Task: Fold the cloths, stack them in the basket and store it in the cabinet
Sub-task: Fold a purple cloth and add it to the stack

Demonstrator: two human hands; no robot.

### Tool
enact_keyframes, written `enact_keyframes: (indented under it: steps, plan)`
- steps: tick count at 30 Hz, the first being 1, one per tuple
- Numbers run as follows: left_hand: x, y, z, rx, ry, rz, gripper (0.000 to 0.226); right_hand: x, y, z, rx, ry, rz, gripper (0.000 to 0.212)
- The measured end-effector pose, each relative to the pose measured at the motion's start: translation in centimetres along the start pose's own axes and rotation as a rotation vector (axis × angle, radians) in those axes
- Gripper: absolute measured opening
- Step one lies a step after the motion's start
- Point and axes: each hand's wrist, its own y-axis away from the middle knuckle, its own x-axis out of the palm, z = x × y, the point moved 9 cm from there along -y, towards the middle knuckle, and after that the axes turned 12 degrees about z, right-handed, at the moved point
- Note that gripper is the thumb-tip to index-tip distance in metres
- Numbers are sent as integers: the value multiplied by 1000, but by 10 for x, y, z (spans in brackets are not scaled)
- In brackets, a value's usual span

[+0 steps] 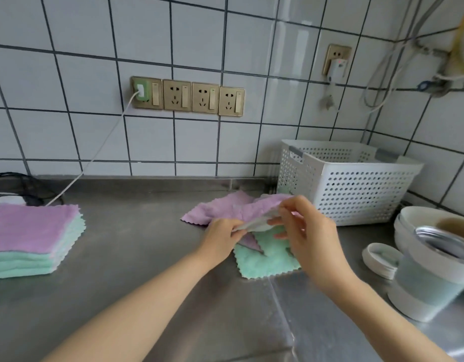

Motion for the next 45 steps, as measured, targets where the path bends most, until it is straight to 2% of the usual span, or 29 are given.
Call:
enact_keyframes:
  steps: [3, 5, 6, 9, 12, 13, 16, 18, 21, 24, 28, 30, 32, 35, 38, 40, 41, 42, 43, 44, 45]
  plan:
    - [-24, 4, -7, 9, 56, -37, 22, -31, 4, 32, -132, -112, -89, 15]
    - [-41, 12, -4, 21, 87, -62, 33, -45, 6, 44, -180, -108, -140, 16]
    - [-52, 17, -3, 30, 102, -68, 36, -51, 6, 47, -184, -101, -168, 16]
    - [-89, 34, 0, 42, 183, -110, 26, -64, 6, 50, -172, -126, -236, 14]
    - [-137, 62, -6, 17, 269, -211, 45, -73, 7, 59, -165, -179, -285, 12]
    - [-154, 71, -10, 15, 311, -243, 44, -76, 7, 64, -164, -154, -312, 12]
    - [-201, 100, -20, -14, 525, -299, 9, -86, 9, 88, -192, 14, -415, 11]
    - [-228, 118, -25, -10, 686, -338, 16, -88, 9, 103, -220, 22, -454, 11]
    - [-257, 139, -27, -29, 757, -375, 27, -77, 3, 115, -220, -26, -449, 11]
    - [-267, 156, -10, -103, 713, -369, 26, -48, -12, 103, -149, -57, -360, 12]
    - [-254, 183, 39, -315, 491, -328, 6, 14, -26, 54, 54, 4, -127, 16]
    - [-241, 195, 71, -433, 329, -289, 18, 51, -27, 22, 177, -32, 28, 18]
    - [-228, 203, 105, -521, 233, -242, 40, 86, -24, -7, 332, -198, 135, 18]
    - [-215, 198, 134, -529, 92, -218, 54, 127, -25, -34, 488, -429, 191, 15]
    - [-219, 182, 147, -534, 15, -258, 56, 145, -43, -50, 523, -456, 191, 13]
    - [-224, 171, 153, -555, -67, -301, 51, 154, -55, -64, 537, -373, 197, 13]
    - [-226, 167, 150, -558, -126, -313, 42, 156, -60, -68, 536, -265, 216, 20]
    - [-223, 165, 151, -582, -158, -296, 22, 159, -62, -69, 520, -114, 259, 36]
    - [-218, 164, 154, -579, -195, -269, 16, 163, -60, -65, 477, 48, 317, 50]
    - [-208, 164, 153, -571, -242, -218, 42, 170, -54, -60, 407, 171, 383, 58]
    - [-194, 165, 148, -514, -297, -148, 56, 179, -44, -51, 311, 258, 453, 60]
